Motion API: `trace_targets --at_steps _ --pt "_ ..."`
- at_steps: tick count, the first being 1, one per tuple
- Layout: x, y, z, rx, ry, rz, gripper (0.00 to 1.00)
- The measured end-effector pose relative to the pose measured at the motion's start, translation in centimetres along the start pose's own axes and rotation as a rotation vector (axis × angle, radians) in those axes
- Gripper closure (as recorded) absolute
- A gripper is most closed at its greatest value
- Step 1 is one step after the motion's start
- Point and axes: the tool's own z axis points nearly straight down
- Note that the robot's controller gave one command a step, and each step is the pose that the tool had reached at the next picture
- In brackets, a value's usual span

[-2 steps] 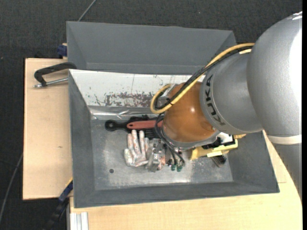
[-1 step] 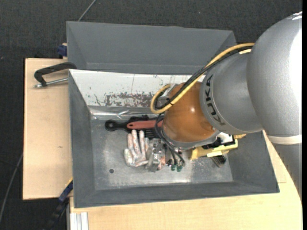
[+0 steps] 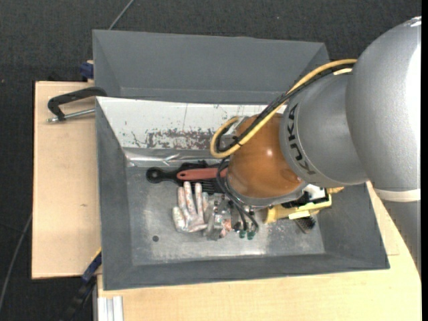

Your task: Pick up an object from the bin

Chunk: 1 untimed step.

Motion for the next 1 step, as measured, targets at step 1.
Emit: trace_targets --at_steps 1 --pt "0.01 0.01 -2.08 0.0 -0.001 0.0 1.0"
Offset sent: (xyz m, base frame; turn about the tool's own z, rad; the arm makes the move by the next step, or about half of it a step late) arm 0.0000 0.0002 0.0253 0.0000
